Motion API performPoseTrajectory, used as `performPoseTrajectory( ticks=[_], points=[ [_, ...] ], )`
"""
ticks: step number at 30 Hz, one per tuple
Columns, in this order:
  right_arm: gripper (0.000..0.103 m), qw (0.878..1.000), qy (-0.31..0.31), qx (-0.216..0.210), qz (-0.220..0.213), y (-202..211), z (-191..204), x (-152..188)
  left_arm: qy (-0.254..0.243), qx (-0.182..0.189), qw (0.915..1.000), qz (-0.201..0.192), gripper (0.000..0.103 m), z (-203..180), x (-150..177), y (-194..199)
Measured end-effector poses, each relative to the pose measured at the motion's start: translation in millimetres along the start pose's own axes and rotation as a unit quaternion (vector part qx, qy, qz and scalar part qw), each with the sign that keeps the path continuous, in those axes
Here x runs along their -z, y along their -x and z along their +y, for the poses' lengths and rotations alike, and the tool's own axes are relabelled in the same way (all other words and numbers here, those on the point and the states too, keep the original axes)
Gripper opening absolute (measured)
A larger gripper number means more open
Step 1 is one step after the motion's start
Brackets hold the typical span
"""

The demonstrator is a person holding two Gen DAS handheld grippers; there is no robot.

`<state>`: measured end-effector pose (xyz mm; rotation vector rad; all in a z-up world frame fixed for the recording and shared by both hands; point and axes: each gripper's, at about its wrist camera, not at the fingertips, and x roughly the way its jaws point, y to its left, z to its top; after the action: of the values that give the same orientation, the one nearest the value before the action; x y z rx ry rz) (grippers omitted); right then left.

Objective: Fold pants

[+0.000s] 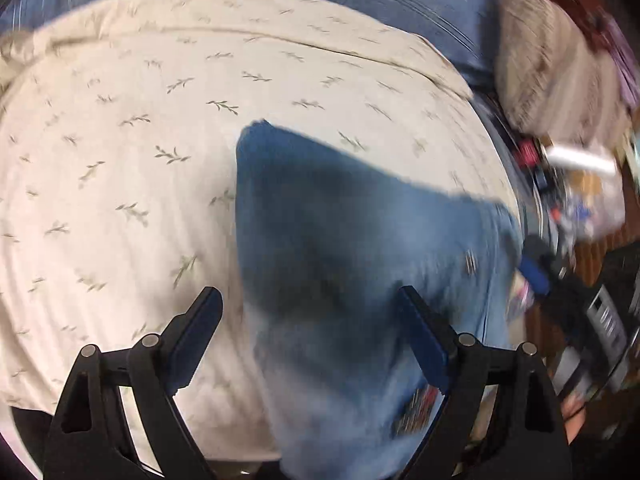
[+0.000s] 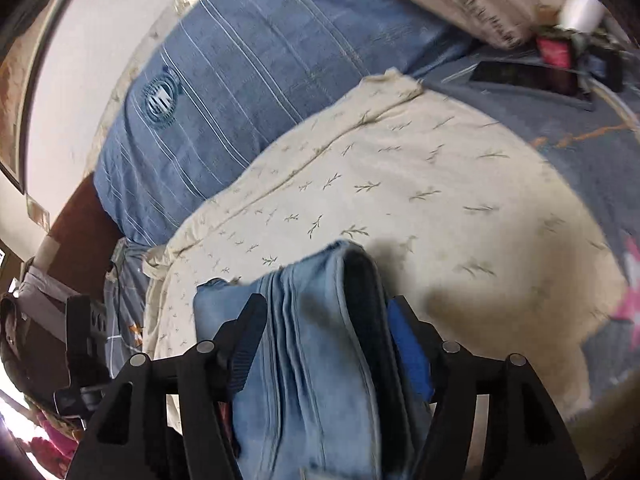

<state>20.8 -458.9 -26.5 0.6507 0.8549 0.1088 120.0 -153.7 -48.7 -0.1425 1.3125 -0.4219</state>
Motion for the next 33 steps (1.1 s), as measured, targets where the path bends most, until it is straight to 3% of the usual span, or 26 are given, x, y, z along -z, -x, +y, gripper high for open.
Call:
performPoseTrajectory(
  ticks=[2, 3, 4, 7, 10, 13, 24, 33],
  points=[
    [0.053, 0.999, 0.031, -0.003, 0.016, -14.8, 7.9, -5.0, 0.02, 0.018, 0.9996, 0.006, 0.089, -3.0, -12.9, -7.3],
    [0.016, 0.998, 0.06, -0.007, 0.015, -16.4, 16.7, -4.4, 0.026, 0.021, 0.9994, 0.006, 0.089, -1.1, -16.1, -5.8],
    [0.011, 0.996, 0.087, -0.011, 0.006, -14.5, 24.8, -4.4, 0.026, 0.021, 0.9994, 0.002, 0.088, -4.5, -21.3, -6.5],
    [0.01, 0.992, 0.125, 0.005, -0.025, -10.8, 30.6, -2.0, 0.018, 0.0, 0.9998, -0.011, 0.088, -13.0, -29.4, -16.9],
    [0.008, 0.994, 0.096, 0.057, 0.005, -36.8, 0.1, 2.5, 0.029, -0.013, 0.9995, -0.001, 0.089, -9.9, -33.4, -36.3],
    [0.009, 0.998, 0.063, 0.029, -0.008, -30.2, -14.2, 5.9, 0.03, -0.009, 0.9994, -0.013, 0.089, -8.4, -31.1, -33.3],
    [0.02, 0.998, 0.055, 0.041, -0.003, -16.5, -2.7, 9.9, 0.04, -0.011, 0.9991, -0.01, 0.089, -5.6, -26.2, -22.4],
    [0.025, 0.999, 0.025, 0.034, -0.003, 16.0, -9.7, 34.6, 0.036, -0.028, 0.9989, -0.009, 0.088, -5.0, -14.6, -6.1]
  ],
)
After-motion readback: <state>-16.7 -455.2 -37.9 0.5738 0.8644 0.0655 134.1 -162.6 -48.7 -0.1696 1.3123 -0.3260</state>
